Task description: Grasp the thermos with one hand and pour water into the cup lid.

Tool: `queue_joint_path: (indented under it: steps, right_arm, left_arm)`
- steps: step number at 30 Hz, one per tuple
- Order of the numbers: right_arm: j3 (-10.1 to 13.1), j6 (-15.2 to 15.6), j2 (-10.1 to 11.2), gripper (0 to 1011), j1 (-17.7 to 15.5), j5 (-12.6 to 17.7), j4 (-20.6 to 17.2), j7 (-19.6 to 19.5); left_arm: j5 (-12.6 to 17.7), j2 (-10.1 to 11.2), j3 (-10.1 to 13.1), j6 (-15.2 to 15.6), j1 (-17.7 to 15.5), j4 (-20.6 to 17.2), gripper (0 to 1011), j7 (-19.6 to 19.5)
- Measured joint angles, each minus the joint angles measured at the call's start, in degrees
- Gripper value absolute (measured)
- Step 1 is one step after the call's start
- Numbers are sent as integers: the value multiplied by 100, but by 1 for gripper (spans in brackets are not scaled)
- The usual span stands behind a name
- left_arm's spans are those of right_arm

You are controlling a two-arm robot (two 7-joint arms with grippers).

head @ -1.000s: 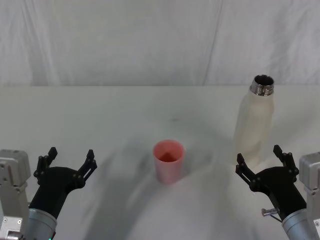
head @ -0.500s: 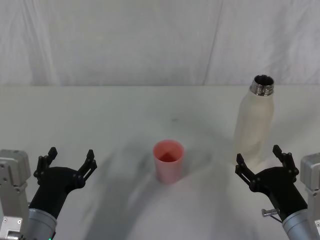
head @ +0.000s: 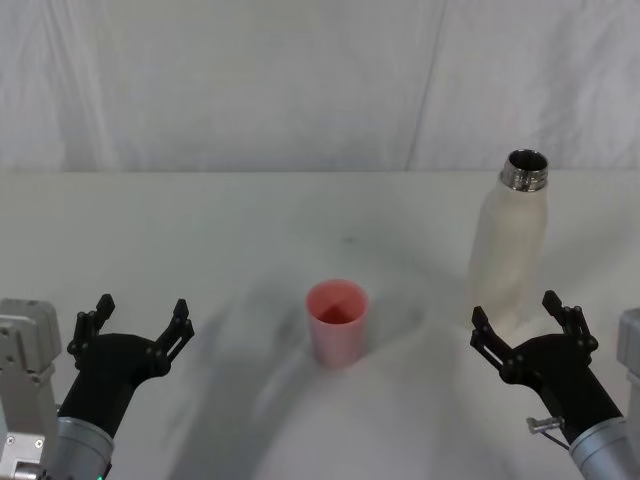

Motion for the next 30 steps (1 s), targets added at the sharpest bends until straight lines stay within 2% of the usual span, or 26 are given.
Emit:
queue_joint_path:
  steps: [8, 15, 30]
  right_arm:
    - [176, 98, -96, 1000, 70, 416, 162, 303]
    - [247, 133, -109, 1000, 183, 623, 315, 426]
    - [188, 195, 25, 1000, 557, 755, 724, 612]
  left_arm:
    - [0, 0, 0, 0, 0, 0, 1001, 0]
    - [0, 0, 0, 0, 0, 0, 1001, 0]
    - [0, 0, 0, 0, 0, 0, 1001, 0]
